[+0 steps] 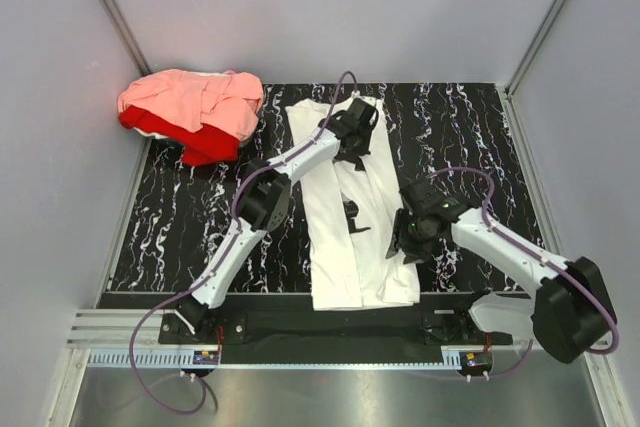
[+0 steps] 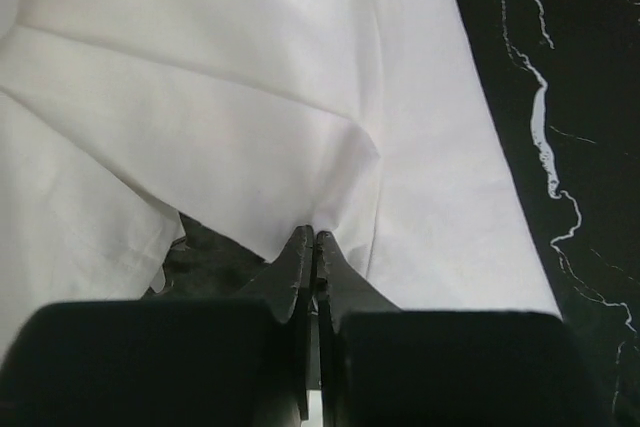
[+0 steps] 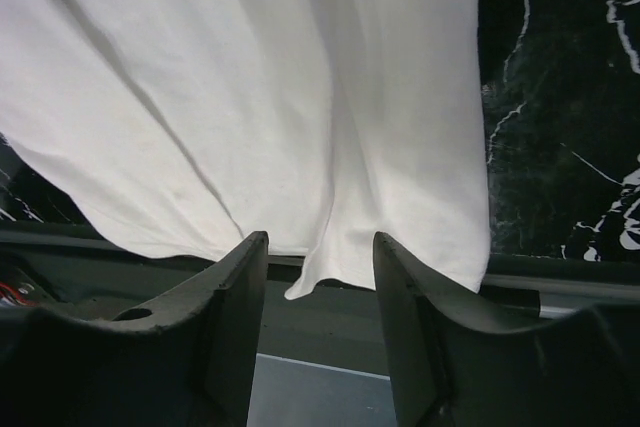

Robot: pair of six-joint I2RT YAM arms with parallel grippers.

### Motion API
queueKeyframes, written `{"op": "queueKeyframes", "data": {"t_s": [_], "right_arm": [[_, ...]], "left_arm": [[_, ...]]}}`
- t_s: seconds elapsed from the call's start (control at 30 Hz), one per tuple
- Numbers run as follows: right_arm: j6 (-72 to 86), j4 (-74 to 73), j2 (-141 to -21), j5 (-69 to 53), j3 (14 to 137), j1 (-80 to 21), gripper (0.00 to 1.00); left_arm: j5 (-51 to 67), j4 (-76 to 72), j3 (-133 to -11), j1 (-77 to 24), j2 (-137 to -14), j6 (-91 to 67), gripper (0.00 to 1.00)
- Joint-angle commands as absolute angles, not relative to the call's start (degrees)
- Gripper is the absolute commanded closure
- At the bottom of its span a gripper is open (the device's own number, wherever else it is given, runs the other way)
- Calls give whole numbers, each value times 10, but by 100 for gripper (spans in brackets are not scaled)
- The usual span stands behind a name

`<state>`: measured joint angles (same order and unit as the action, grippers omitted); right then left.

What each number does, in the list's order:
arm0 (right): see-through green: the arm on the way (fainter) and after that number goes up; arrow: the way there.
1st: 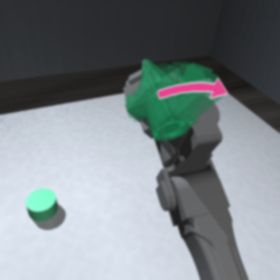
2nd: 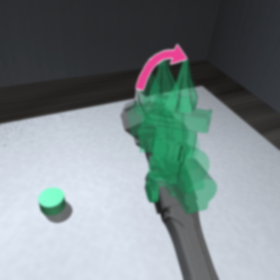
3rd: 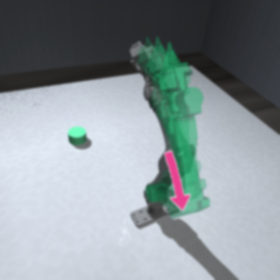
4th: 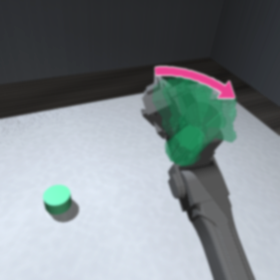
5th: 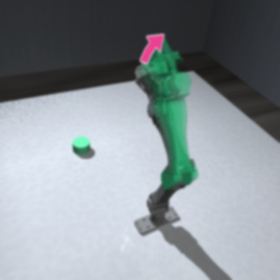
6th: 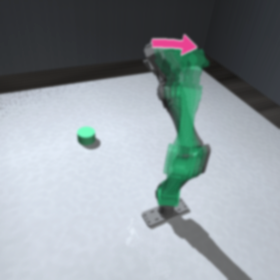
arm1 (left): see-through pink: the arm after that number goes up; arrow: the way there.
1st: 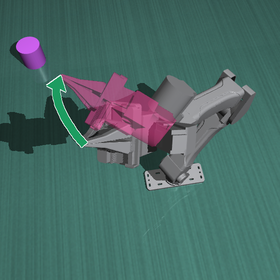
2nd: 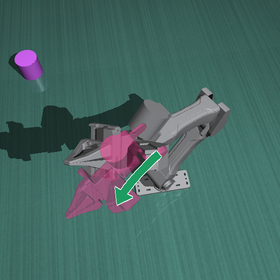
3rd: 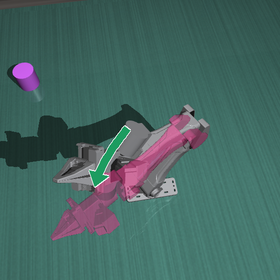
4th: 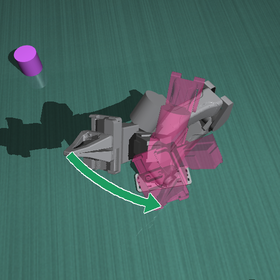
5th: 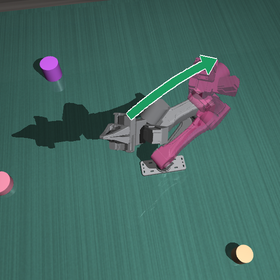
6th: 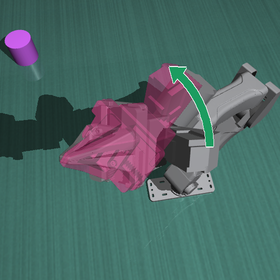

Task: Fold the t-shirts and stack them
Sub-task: Fold the tshirt

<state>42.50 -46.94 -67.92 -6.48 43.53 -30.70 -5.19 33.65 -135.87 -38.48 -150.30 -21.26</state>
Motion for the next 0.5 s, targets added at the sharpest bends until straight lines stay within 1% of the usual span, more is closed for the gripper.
{"op": "queueKeyframes", "data": {"t_s": [0.0, 0.2, 0.23, 0.3, 0.33, 0.4, 0.43, 0.47], "right_arm": [[452, -422, -715, -44, 430, -342, 47], [467, -389, -775, -38, 439, -388, 48], [468, -387, -791, -37, 442, -393, 55], [468, -381, -806, -36, 448, -402, 62], [469, -379, -817, -37, 449, -407, 69], [469, -378, -824, -33, 453, -410, 78], [468, -381, -828, -32, 454, -413, 87], [468, -382, -827, -28, 459, -415, 91]], "left_arm": [[-70, 321, -1345, -368, -1440, -211, 100], [-66, 323, -1332, -363, -1434, -207, 100], [-65, 322, -1327, -362, -1433, -208, 100], [-64, 318, -1323, -361, -1431, -210, 100], [-62, 317, -1321, -361, -1429, -212, 100], [-60, 316, -1320, -359, -1426, -214, 100], [-56, 316, -1319, -359, -1423, -214, 100], [-55, 316, -1320, -358, -1421, -215, 100]]}}
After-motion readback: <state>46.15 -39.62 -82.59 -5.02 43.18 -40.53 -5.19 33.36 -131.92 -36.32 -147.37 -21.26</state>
